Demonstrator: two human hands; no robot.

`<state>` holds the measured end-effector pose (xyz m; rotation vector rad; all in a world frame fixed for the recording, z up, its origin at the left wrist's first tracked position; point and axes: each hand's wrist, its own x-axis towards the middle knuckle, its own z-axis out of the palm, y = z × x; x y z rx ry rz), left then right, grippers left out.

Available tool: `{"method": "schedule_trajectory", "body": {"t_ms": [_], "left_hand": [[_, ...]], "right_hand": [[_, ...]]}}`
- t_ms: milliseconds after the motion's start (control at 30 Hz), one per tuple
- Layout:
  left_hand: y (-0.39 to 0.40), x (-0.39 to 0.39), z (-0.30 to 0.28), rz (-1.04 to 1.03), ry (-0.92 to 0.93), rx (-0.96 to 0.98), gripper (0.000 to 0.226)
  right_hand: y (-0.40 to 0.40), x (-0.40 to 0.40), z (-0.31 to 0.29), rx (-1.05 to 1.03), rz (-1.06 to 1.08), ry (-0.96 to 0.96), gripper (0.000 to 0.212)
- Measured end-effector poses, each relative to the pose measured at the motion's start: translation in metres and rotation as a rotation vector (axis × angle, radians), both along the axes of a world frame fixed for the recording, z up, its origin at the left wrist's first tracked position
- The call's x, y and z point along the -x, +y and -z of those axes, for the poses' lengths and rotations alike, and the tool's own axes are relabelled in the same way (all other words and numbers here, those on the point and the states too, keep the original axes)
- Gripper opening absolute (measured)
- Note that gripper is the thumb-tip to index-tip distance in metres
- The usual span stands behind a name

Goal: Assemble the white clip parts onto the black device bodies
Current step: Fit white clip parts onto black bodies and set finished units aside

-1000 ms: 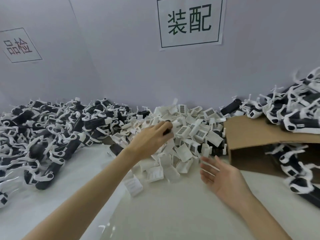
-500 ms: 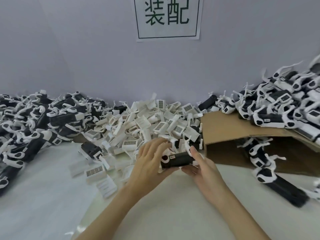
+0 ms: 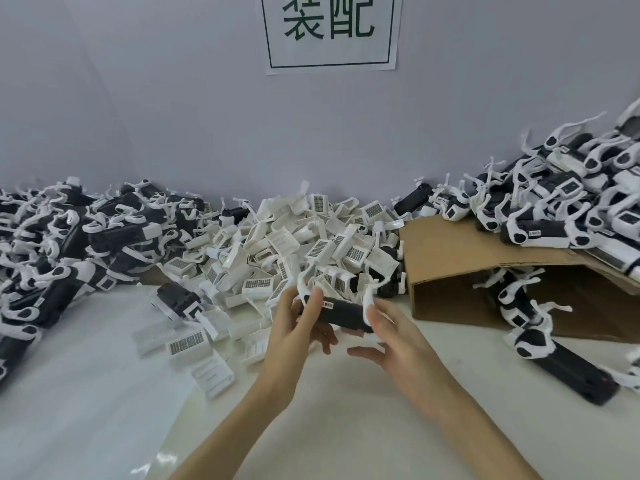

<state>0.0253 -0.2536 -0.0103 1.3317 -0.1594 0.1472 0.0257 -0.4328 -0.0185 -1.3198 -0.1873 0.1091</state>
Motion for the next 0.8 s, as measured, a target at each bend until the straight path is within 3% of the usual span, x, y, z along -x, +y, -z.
{"method": "schedule_trajectory", "body": {"t_ms": [133,300,467,567,700,800], "left_hand": [[0.003,0.001,0.0,-0.019,0.0,-0.066,0.056],[0.003,0.001,-0.003,0.021,-0.025,-0.067,0.053],[0.004,0.002,-0.008,0.14,0.047,0.071,0.059],[0.005,0.003,-0.009,0.202,0.086,0.149,0.06],[0.009,0.002,-0.012,0.243,0.042,0.079,0.047],[0.012,-0.001,-0.013,0.212,-0.023,-0.073,0.048]], "right_hand": [[0.003,0.004,-0.001,0.13,0.059,0.011,0.05],[-0.001,0.009,-0.012,0.244,0.149,-0.118,0.042],[-0.001,0.007,-0.014,0.008,0.154,-0.028,0.068],[-0.001,0.006,-0.015,-0.035,0.178,-0.028,0.064],[-0.007,0.007,-0.018,0.074,0.241,-0.12,0.073],[-0.006,0.009,-0.021,0.062,0.275,-0.17,0.066]]}}
